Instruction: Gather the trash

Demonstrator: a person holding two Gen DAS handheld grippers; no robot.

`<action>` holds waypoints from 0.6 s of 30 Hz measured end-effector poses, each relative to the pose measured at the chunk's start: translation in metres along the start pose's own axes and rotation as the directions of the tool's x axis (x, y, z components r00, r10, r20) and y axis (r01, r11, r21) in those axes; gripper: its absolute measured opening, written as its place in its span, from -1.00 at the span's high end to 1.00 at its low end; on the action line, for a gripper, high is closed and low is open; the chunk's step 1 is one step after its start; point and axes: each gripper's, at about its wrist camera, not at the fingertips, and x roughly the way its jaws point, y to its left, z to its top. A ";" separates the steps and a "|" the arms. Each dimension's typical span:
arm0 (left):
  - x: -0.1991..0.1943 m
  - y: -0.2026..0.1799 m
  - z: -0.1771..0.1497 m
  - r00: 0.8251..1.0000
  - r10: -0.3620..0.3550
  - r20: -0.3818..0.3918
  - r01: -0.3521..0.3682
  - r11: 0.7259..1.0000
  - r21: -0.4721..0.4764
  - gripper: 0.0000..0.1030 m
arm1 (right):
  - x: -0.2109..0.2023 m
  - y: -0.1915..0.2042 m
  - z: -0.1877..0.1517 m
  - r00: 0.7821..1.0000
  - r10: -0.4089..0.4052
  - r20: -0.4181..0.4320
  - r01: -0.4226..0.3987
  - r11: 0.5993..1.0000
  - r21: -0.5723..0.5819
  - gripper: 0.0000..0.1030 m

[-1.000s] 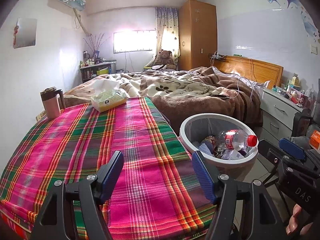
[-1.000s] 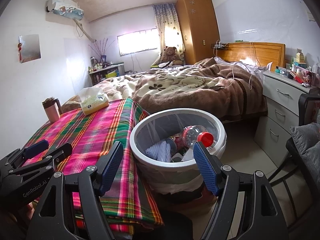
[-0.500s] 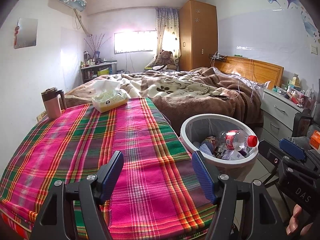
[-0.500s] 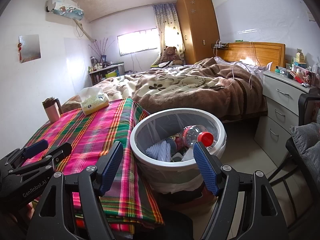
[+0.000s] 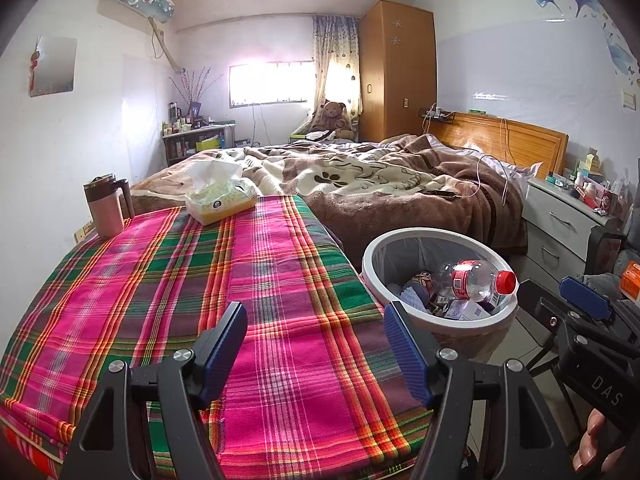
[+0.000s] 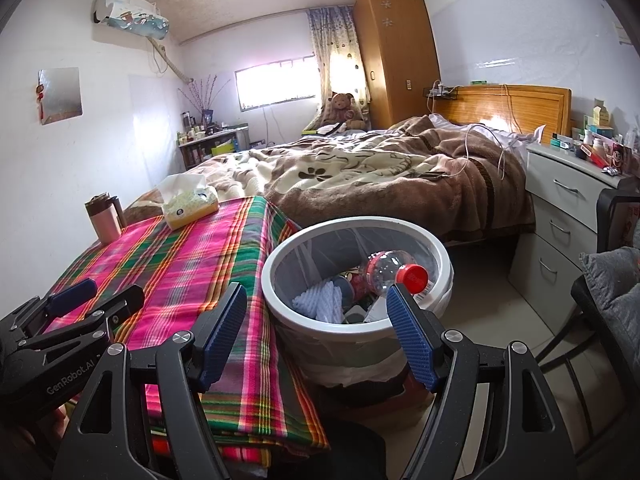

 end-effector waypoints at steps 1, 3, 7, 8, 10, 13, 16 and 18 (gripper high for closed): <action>0.000 0.000 0.000 1.000 -0.001 0.000 0.001 1.000 0.001 -0.36 | 0.000 0.000 0.000 1.000 0.000 0.001 0.000 1.000 -0.001 -0.44; 0.000 0.000 0.000 1.000 -0.001 -0.001 0.001 1.000 0.000 -0.36 | 0.000 0.000 0.000 1.000 0.000 0.000 0.000 1.000 -0.001 -0.44; 0.000 0.000 0.000 1.000 -0.002 -0.002 0.002 1.000 -0.002 -0.36 | 0.000 0.000 0.000 1.000 0.000 -0.003 0.000 1.000 -0.002 -0.44; 0.000 0.000 0.000 1.000 -0.001 -0.001 0.001 1.000 -0.002 -0.36 | 0.000 0.000 0.000 1.000 0.001 -0.003 -0.001 1.000 -0.002 -0.44; 0.000 0.001 0.000 1.000 0.000 -0.002 0.000 1.000 -0.002 -0.37 | 0.000 0.000 0.000 1.000 0.002 -0.002 -0.002 1.000 -0.002 -0.44; 0.000 0.000 0.000 1.000 0.000 -0.005 0.000 1.000 -0.002 -0.36 | 0.000 0.000 0.000 1.000 0.001 -0.002 -0.001 1.000 -0.002 -0.44; 0.000 0.000 0.001 1.000 0.000 -0.007 0.000 1.000 -0.002 -0.36 | 0.000 0.000 0.000 1.000 0.000 -0.002 0.000 1.000 -0.002 -0.44; 0.000 0.000 0.001 1.000 0.000 -0.006 0.000 1.000 -0.002 -0.36 | 0.000 0.000 0.000 1.000 0.002 -0.003 -0.002 1.000 -0.002 -0.44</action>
